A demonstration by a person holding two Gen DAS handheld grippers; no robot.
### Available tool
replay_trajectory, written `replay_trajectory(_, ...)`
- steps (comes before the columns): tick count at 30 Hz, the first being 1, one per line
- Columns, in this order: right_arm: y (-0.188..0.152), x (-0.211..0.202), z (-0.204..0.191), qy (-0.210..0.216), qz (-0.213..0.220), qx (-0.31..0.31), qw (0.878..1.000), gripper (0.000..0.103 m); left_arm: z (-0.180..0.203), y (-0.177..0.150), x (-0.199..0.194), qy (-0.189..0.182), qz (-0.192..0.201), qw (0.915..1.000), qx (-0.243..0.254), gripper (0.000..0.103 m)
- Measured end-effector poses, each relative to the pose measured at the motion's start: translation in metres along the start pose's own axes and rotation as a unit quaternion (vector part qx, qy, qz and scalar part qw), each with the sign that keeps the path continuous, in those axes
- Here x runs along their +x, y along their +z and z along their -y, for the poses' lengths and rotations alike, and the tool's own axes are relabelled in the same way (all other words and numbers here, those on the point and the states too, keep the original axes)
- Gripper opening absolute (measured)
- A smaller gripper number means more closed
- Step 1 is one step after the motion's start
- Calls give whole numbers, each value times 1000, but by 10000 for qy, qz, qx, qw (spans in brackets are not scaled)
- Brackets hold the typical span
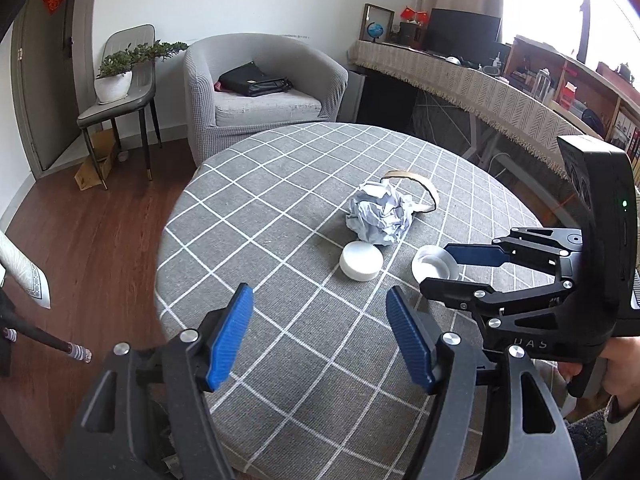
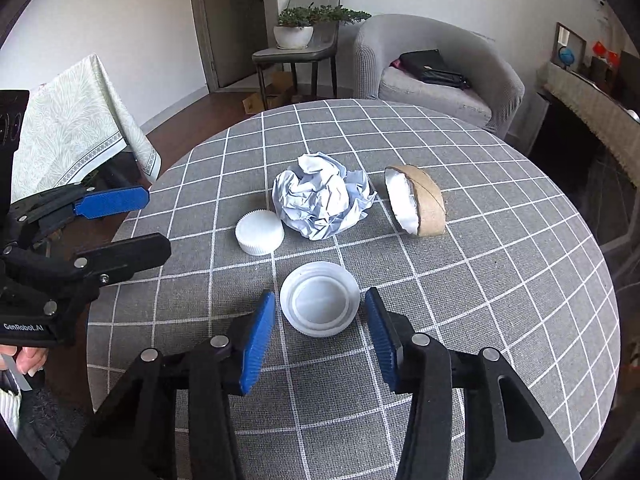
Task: Collect trash
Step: 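Grasp the white bottle cap with the left gripper while the right gripper grasps the white lid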
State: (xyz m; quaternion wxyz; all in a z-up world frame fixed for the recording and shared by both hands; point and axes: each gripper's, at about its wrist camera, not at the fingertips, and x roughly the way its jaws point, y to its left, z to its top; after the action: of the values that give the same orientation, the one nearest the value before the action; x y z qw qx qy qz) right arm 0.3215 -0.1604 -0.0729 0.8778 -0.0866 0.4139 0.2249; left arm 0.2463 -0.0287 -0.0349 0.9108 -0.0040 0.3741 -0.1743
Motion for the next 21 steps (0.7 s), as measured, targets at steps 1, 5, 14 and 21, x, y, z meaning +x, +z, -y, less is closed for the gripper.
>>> replay_trajectory(1,0,0,1,10,0,-4,10000,42,2,1,3,-27,-21,10000,3,72)
replay_trajectory(5,0,-2,7,24,41,7,10000,40,10,5,12,-13,-77,9999,88,70)
replay_trajectory(14,-6,-13,26,81,151,169,9997,40,24,10,37,108,-282,9993,209,60)
replay_trajectory(21,-5,-16,37,138,184,167,9996,40,30,17,52,216,-339,9987,302,49)
